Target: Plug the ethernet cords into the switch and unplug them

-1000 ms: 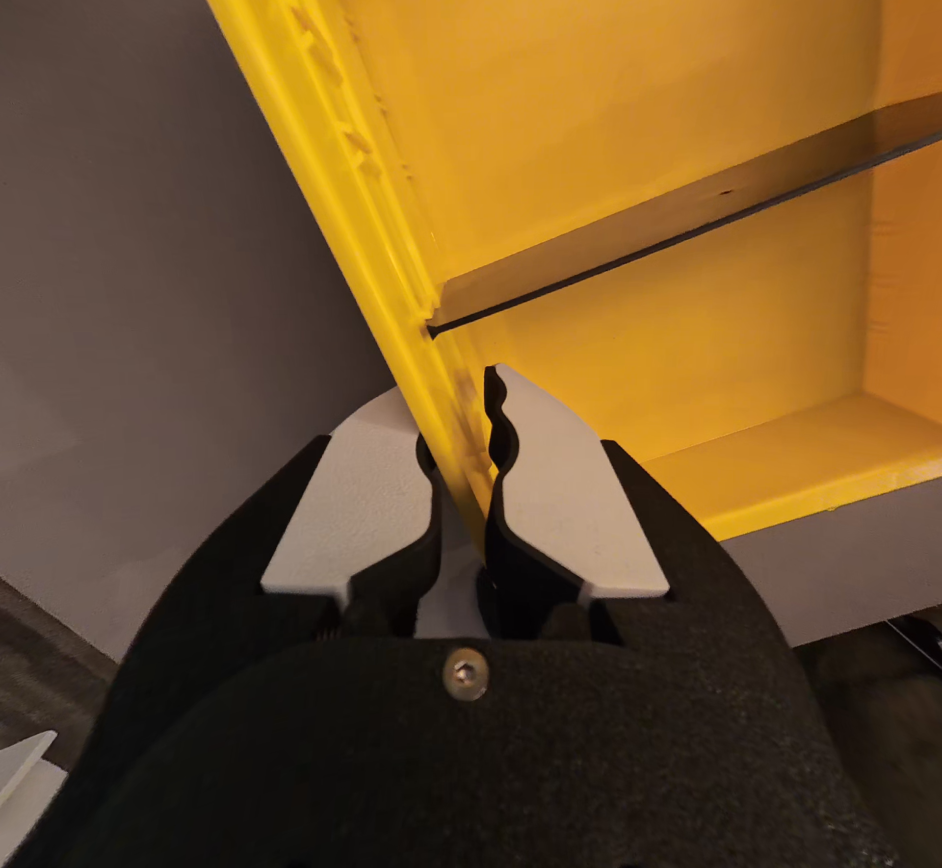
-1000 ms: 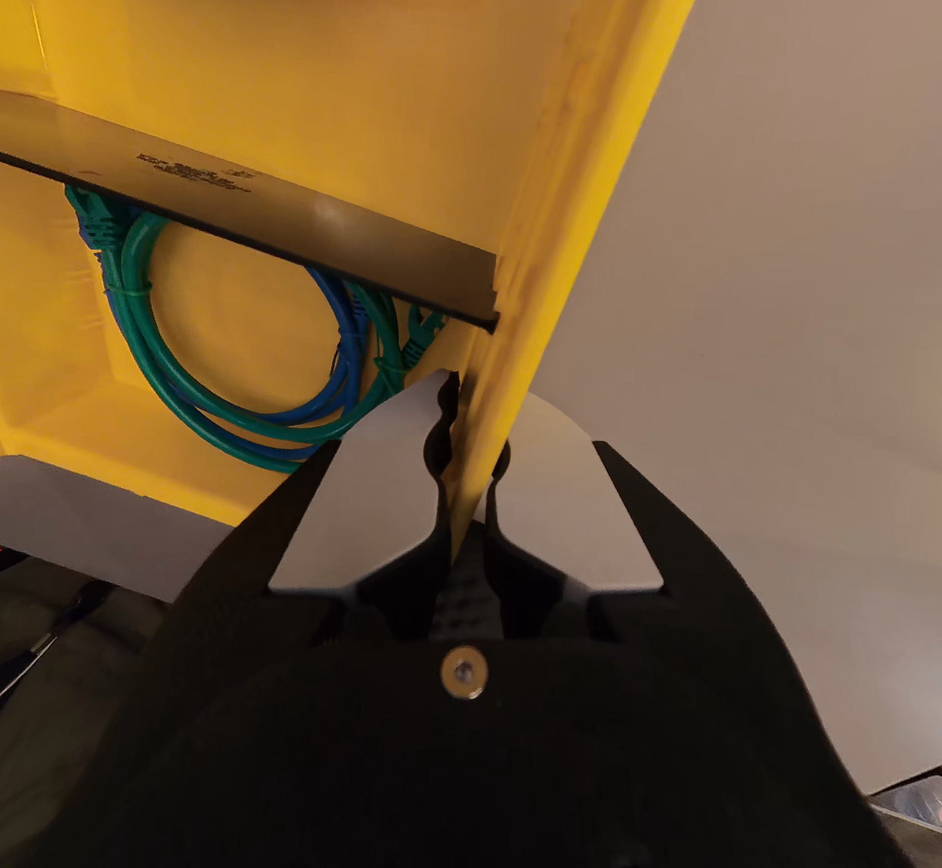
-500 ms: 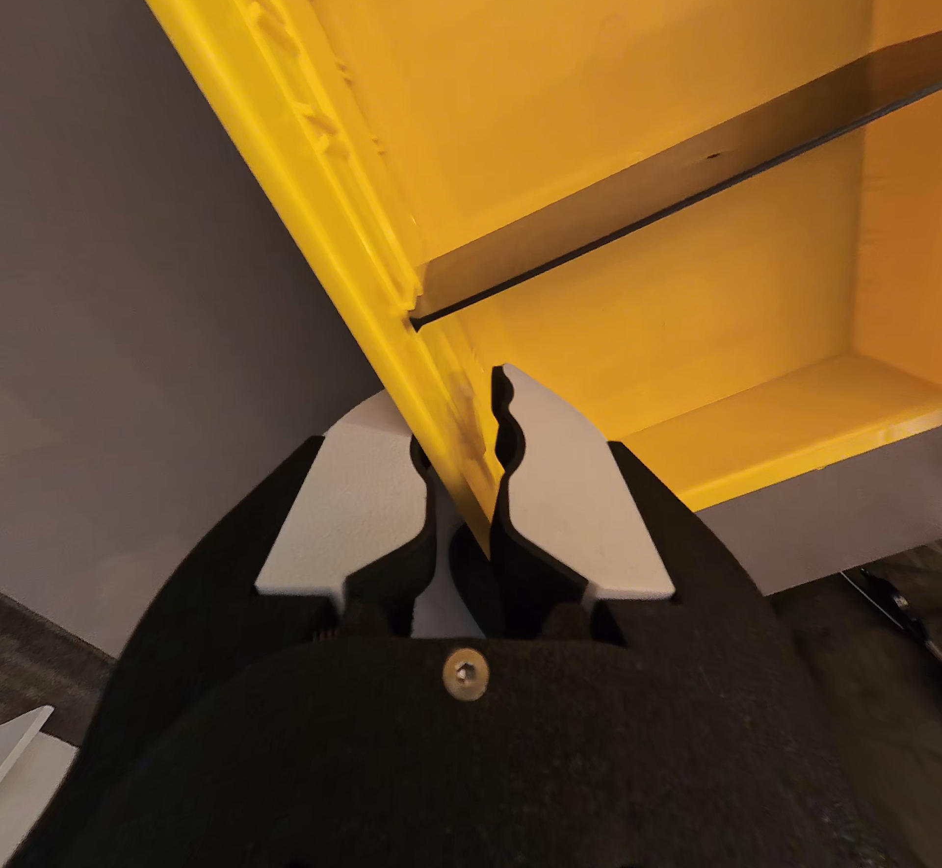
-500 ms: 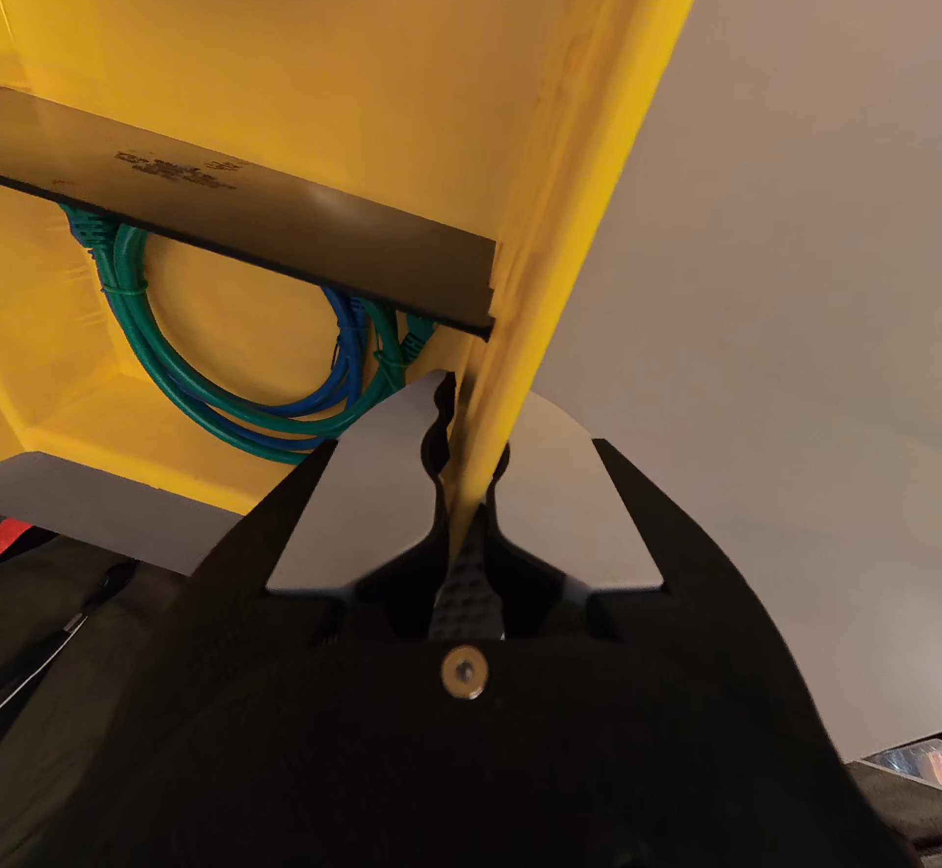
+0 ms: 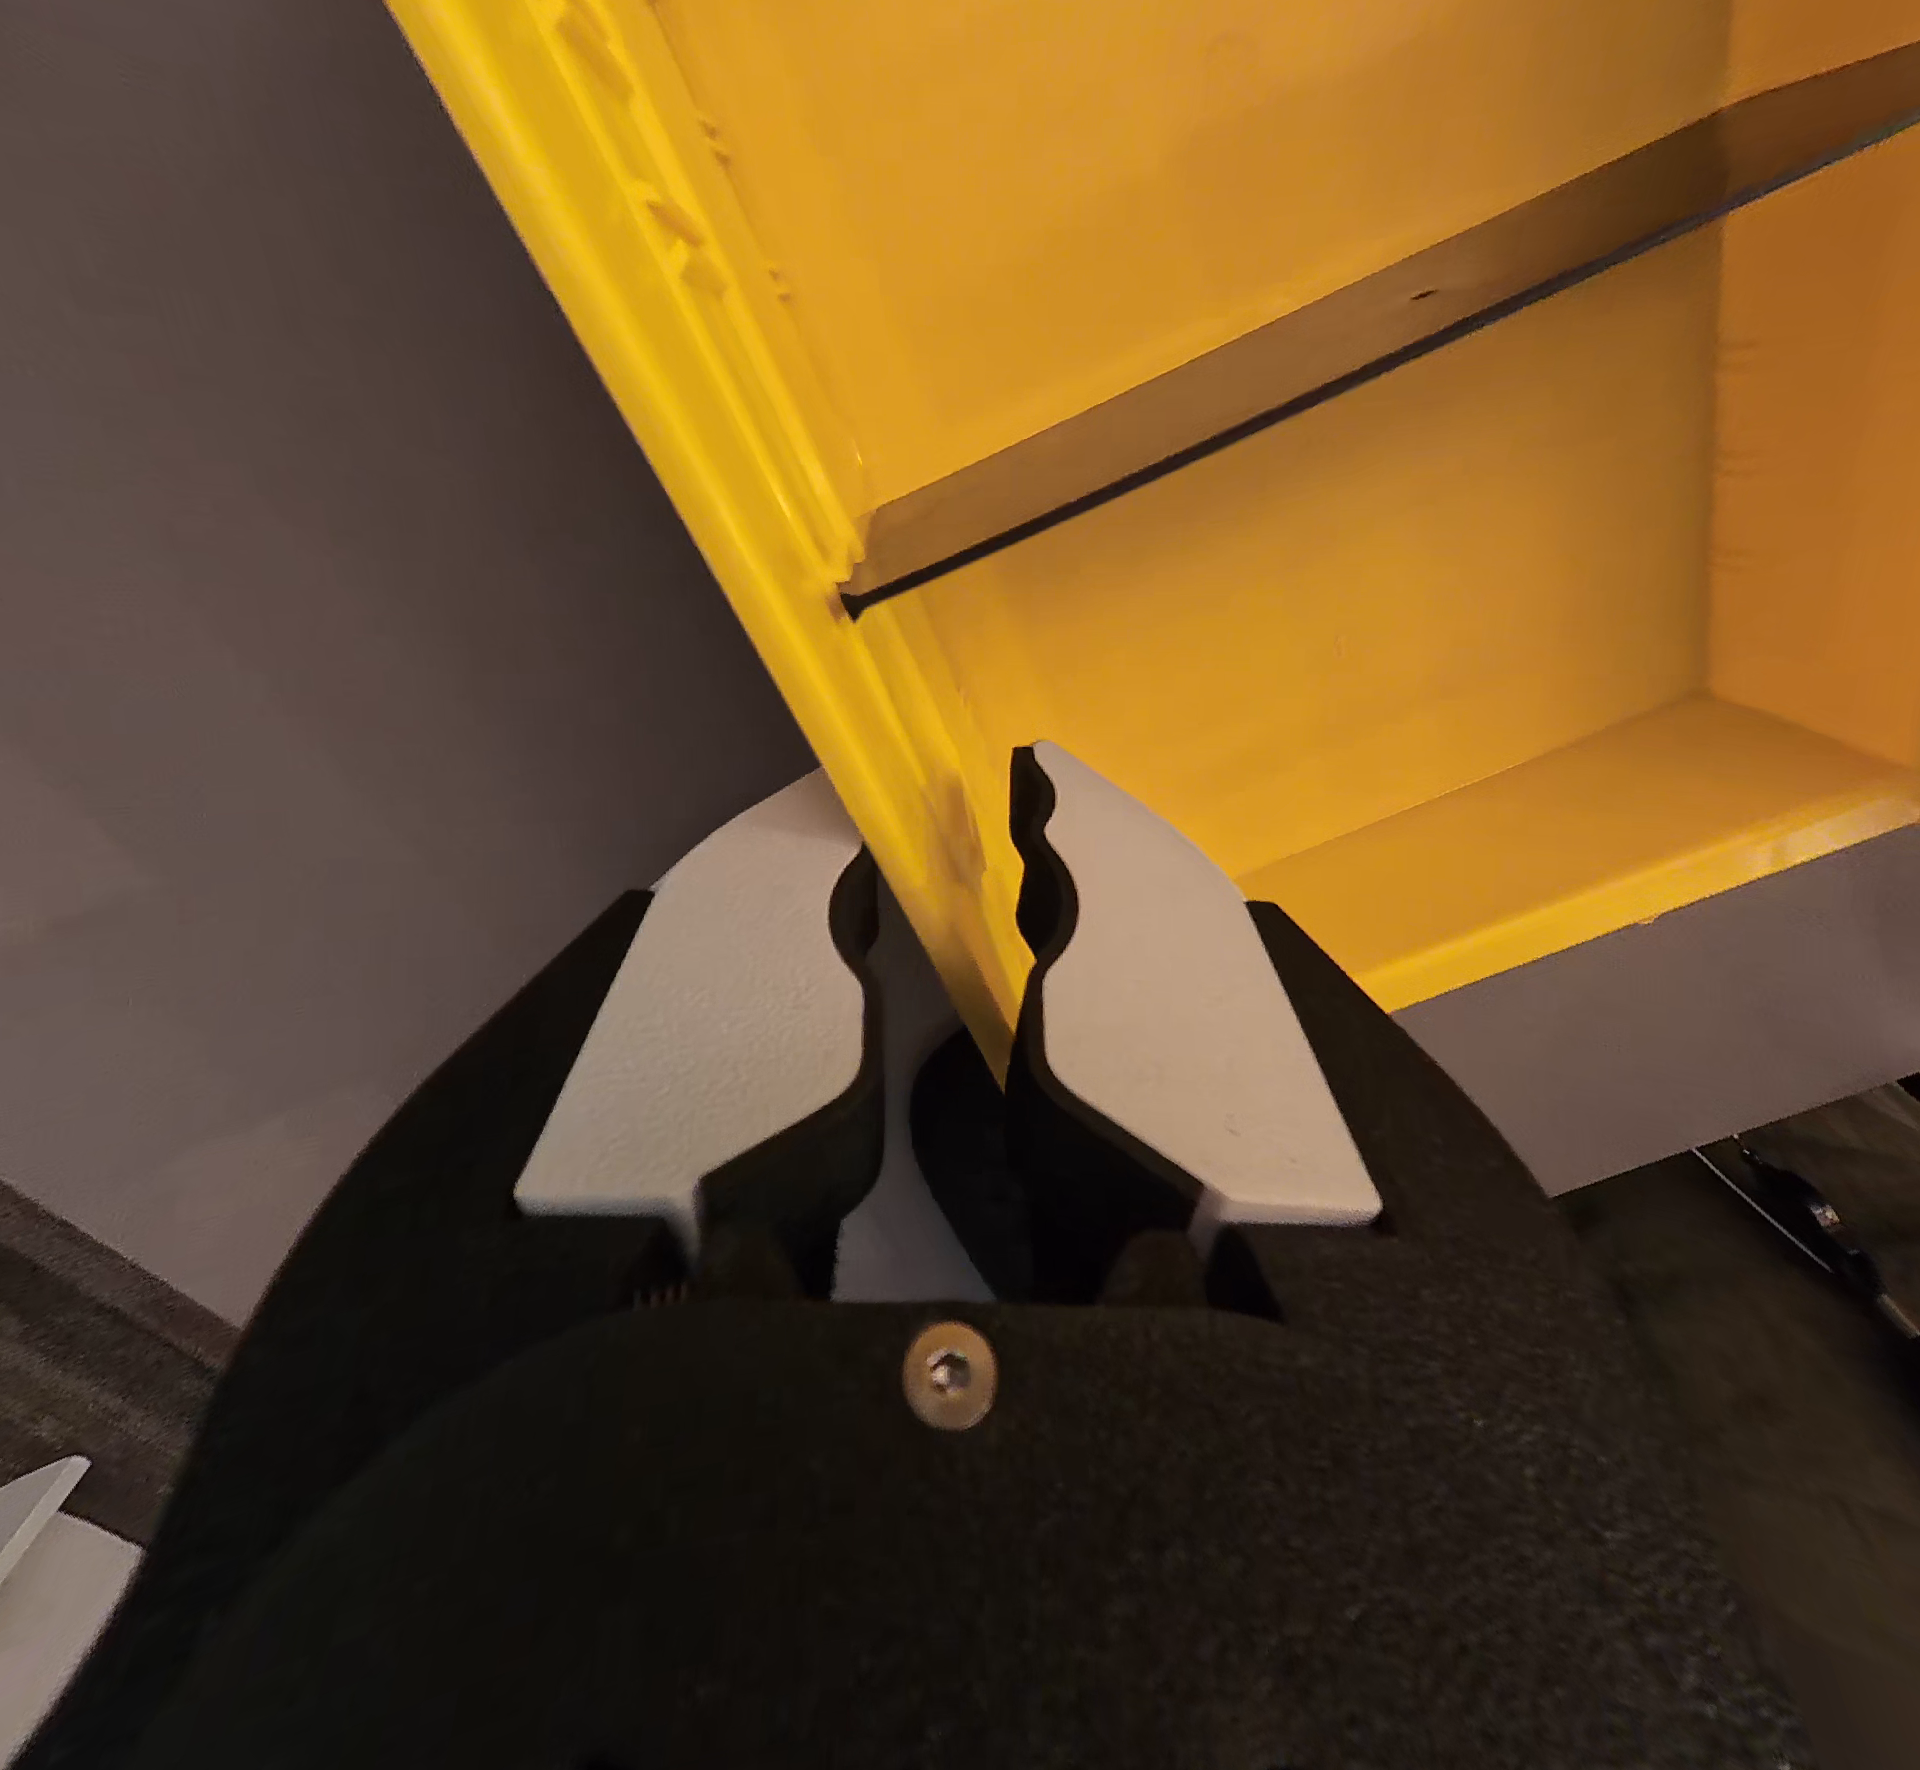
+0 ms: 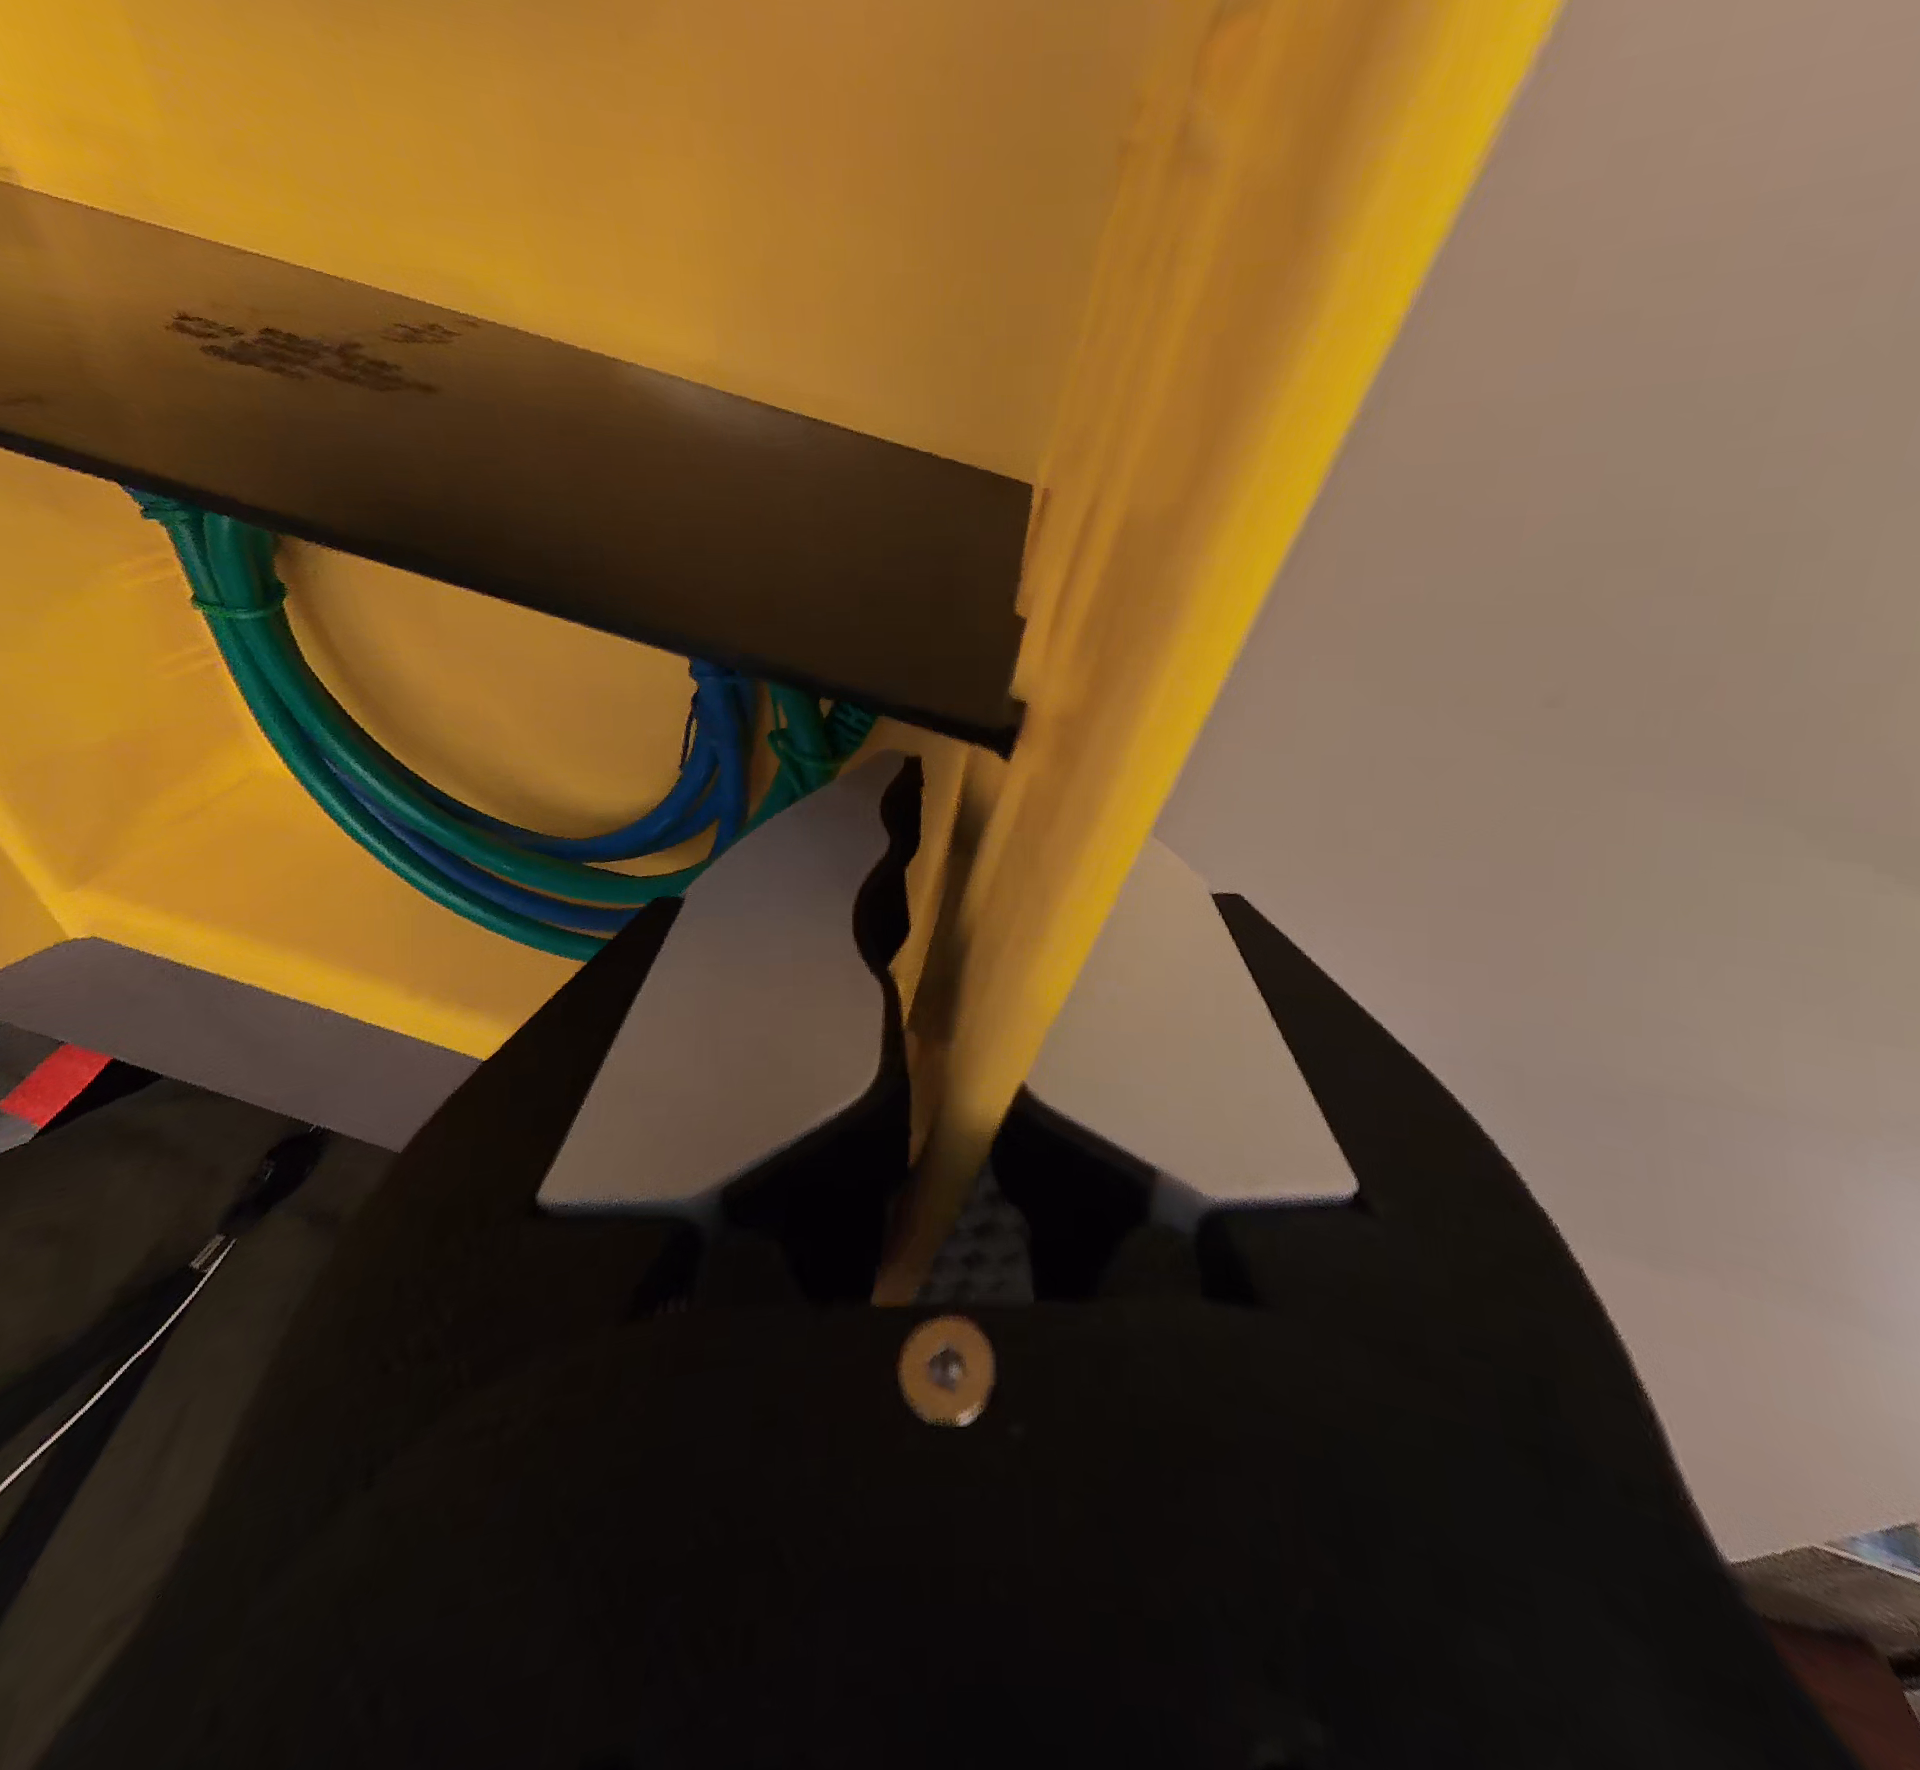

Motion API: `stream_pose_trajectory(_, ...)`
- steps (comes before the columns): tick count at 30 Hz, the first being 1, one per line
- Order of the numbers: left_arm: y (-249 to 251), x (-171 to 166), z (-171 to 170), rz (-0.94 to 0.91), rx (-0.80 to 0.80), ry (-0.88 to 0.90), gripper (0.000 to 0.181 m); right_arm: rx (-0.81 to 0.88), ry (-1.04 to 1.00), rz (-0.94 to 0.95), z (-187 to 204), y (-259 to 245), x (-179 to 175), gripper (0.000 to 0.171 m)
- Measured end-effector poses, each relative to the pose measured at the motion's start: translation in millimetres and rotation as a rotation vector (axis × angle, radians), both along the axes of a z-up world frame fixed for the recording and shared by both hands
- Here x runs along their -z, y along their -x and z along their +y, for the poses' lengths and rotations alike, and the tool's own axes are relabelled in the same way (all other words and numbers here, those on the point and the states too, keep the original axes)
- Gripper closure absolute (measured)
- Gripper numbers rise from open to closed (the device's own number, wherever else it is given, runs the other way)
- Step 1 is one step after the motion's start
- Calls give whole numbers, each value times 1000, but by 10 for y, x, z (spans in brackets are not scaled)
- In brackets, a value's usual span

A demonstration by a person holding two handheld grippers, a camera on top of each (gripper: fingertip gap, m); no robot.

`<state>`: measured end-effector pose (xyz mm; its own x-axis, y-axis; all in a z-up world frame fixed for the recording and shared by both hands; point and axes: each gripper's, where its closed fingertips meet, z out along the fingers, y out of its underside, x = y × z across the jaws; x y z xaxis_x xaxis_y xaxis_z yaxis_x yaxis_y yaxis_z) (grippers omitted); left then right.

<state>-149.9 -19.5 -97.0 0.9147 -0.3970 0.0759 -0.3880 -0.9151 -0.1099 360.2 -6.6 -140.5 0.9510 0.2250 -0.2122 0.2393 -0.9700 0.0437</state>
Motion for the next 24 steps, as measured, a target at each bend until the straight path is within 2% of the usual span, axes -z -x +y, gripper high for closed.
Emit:
stream_pose_trajectory(7,32,-226,-18,-7,-2,-88,161,10,-38,19,71,-54,-143,149)
stream_pose_trajectory(10,14,-423,-1,-44,1,-177,162,17,-92,30,125,-106,-267,146)
stream_pose_trajectory(24,-376,-1829,345,-287,30,-927,156,-21,-452,151,345,-229,-963,137)
